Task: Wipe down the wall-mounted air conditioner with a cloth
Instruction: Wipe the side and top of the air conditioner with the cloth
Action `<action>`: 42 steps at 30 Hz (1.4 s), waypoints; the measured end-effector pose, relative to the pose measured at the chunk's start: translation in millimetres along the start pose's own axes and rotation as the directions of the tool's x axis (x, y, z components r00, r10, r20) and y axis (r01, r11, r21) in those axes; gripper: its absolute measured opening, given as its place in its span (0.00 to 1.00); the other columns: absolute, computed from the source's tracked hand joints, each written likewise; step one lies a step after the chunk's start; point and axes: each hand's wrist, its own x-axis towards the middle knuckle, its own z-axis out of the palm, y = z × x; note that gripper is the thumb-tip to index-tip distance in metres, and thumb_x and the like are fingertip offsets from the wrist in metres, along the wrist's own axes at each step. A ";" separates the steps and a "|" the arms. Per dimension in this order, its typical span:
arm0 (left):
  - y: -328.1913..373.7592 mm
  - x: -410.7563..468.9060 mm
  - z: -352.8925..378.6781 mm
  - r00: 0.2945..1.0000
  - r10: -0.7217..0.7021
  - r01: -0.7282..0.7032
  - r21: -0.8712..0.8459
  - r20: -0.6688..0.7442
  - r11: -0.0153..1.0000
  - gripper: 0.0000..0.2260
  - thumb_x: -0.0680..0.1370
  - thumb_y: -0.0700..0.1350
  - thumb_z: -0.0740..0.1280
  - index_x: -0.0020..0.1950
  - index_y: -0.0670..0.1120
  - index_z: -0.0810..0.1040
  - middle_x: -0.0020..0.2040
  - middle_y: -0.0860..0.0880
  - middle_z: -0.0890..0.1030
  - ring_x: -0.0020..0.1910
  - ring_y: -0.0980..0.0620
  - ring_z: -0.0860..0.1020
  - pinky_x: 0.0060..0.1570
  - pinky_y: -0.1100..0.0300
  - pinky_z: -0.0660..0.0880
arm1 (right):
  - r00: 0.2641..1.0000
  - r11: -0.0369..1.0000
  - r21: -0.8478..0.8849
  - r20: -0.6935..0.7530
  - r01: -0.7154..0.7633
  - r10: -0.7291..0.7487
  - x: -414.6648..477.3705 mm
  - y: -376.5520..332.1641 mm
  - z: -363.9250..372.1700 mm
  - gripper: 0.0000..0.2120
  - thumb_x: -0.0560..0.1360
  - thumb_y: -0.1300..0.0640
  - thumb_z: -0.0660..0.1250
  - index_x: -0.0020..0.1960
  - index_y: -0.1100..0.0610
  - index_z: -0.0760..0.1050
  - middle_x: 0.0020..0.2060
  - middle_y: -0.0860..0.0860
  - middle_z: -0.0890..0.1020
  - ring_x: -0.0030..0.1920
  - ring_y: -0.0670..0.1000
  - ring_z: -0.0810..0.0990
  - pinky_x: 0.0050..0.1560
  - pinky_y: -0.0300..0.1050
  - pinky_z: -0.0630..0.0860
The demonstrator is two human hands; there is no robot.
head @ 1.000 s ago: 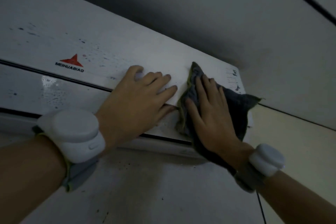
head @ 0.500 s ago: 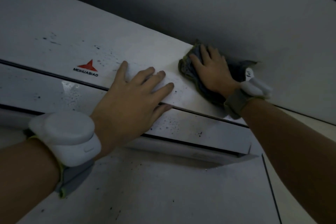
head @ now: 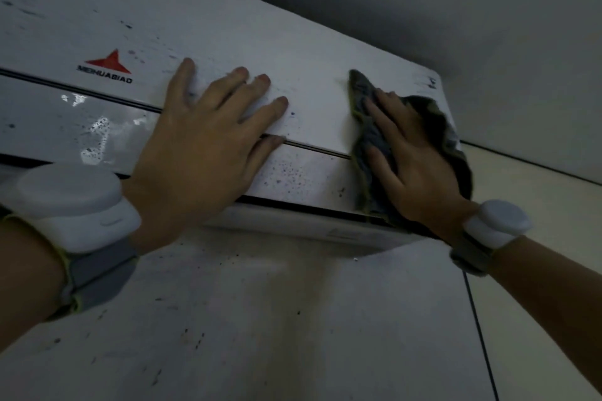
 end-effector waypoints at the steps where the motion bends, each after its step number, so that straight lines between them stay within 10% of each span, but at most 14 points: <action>1: 1.2 -0.1 0.5 1.000 -0.001 0.001 -0.002 -0.013 1.000 0.23 0.85 0.56 0.51 0.74 0.46 0.70 0.74 0.41 0.71 0.73 0.40 0.69 0.70 0.31 0.58 | 0.998 1.000 -0.012 -0.051 -0.028 0.028 -10.0 9.1 -0.2 0.27 0.82 0.44 0.50 0.78 0.55 0.57 0.78 0.52 0.58 0.78 0.52 0.55 0.77 0.51 0.54; 12: -4.8 0.0 8.2 0.998 0.015 -0.017 -0.030 -0.059 0.999 0.23 0.86 0.56 0.49 0.74 0.47 0.69 0.75 0.42 0.70 0.73 0.41 0.68 0.70 0.30 0.57 | 0.682 0.798 0.104 -0.461 -0.594 0.568 -17.1 -53.1 46.1 0.28 0.81 0.47 0.47 0.74 0.61 0.64 0.74 0.60 0.66 0.76 0.60 0.60 0.76 0.59 0.51; 29: -8.9 0.7 9.2 0.995 0.042 -0.048 -0.064 -0.086 0.997 0.22 0.85 0.56 0.51 0.72 0.47 0.71 0.73 0.42 0.72 0.71 0.40 0.70 0.70 0.31 0.59 | 0.992 0.987 -0.140 -0.088 0.078 -0.091 -12.4 -40.8 23.2 0.29 0.80 0.50 0.56 0.76 0.64 0.60 0.76 0.61 0.59 0.78 0.60 0.54 0.77 0.58 0.51; 42: -49.1 -24.6 -6.0 0.988 0.141 -0.139 0.028 -0.063 0.990 0.20 0.85 0.52 0.54 0.74 0.46 0.70 0.73 0.41 0.71 0.71 0.41 0.71 0.68 0.31 0.62 | 0.799 0.880 0.002 -0.419 -0.474 0.431 11.2 -114.1 55.6 0.26 0.82 0.48 0.49 0.75 0.60 0.62 0.75 0.60 0.64 0.76 0.60 0.58 0.75 0.62 0.52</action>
